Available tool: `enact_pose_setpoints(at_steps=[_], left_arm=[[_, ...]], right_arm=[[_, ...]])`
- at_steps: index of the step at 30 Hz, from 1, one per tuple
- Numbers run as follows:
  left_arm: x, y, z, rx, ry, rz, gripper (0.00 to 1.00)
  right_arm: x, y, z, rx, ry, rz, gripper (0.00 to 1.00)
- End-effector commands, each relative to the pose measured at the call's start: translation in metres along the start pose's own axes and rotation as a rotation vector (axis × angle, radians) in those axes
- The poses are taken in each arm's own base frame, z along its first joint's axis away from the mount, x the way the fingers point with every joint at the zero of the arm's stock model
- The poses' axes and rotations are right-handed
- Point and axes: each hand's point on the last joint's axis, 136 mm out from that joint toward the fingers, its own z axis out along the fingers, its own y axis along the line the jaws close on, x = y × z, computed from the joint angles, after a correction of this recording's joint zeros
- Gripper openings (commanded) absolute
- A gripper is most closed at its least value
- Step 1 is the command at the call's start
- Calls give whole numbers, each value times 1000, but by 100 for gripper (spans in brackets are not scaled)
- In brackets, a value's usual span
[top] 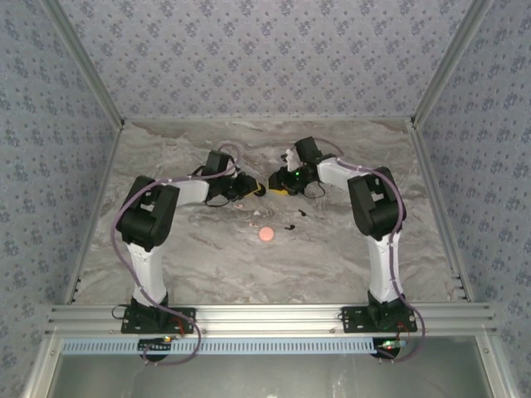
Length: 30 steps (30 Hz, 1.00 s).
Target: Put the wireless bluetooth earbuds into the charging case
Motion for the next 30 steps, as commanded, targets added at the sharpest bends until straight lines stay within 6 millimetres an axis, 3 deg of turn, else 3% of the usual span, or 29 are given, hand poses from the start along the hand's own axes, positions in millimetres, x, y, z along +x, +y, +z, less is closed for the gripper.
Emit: enact_pose_setpoints(at_steps=[1,9,13,22,30], left_arm=[[-19,-52,-35,126,-73,136,20],[-18,-112,-76,324,-99,295,20],[-14,-137,-94,415,-120,373,20],[-1,-174,-123,532,-146,502,20],[7,-183,-131,549,-150,544,20]], right_arm=[[-17,29,-43,-81,-95,-87,41],[-16,63,-110,-258,-204,-209,50],[-12,87,-133,-338,-221,-280,53],[-4,126,-147,-441,-210,-378,57],[8,152,-148,-512,-186,-460,55]])
